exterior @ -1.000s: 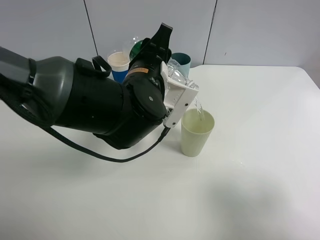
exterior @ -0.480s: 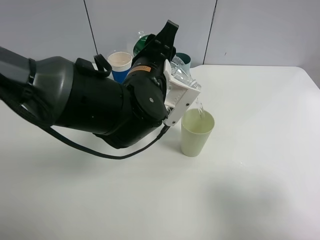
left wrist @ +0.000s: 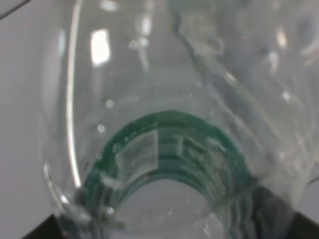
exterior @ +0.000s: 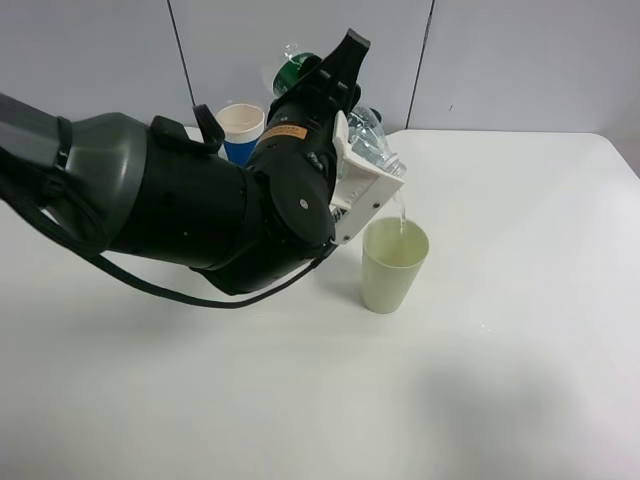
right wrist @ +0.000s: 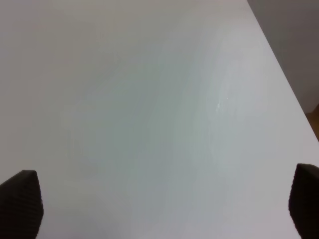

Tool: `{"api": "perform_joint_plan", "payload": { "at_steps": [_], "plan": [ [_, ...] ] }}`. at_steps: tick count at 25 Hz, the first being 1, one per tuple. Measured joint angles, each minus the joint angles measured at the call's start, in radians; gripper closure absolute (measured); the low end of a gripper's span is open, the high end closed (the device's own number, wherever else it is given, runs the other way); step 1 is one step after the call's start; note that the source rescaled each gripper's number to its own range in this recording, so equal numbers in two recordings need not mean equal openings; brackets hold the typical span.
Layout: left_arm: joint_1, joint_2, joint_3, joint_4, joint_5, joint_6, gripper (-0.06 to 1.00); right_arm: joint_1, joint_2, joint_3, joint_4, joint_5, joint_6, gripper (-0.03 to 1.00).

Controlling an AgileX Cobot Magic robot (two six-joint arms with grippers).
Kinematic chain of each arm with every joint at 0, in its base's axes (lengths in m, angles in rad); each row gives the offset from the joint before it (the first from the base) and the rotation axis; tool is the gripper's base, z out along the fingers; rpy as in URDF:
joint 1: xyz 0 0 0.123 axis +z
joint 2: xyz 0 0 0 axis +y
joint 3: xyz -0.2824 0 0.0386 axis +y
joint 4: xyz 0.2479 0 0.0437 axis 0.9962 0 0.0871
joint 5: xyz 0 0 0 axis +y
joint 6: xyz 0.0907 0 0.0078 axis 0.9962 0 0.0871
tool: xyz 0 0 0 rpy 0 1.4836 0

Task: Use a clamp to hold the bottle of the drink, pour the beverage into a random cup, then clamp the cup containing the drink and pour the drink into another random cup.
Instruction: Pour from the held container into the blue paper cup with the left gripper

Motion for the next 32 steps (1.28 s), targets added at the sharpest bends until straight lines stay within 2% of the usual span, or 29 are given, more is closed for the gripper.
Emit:
{"api": "perform_joint_plan", "payload": {
  "at_steps": [14, 23, 32],
  "plan": [
    [0.000, 0.000, 0.000, 0.110, -0.003, 0.007, 0.94, 0.000, 0.000, 0.000, 0.000, 0.000, 0.000, -0.03],
    [0.000, 0.000, 0.000, 0.136, -0.019, 0.088, 0.94, 0.000, 0.000, 0.000, 0.000, 0.000, 0.000, -0.03],
    [0.000, 0.000, 0.000, 0.262, -0.016, 0.082, 0.94, 0.000, 0.000, 0.000, 0.000, 0.000, 0.000, -0.03]
  ]
}}
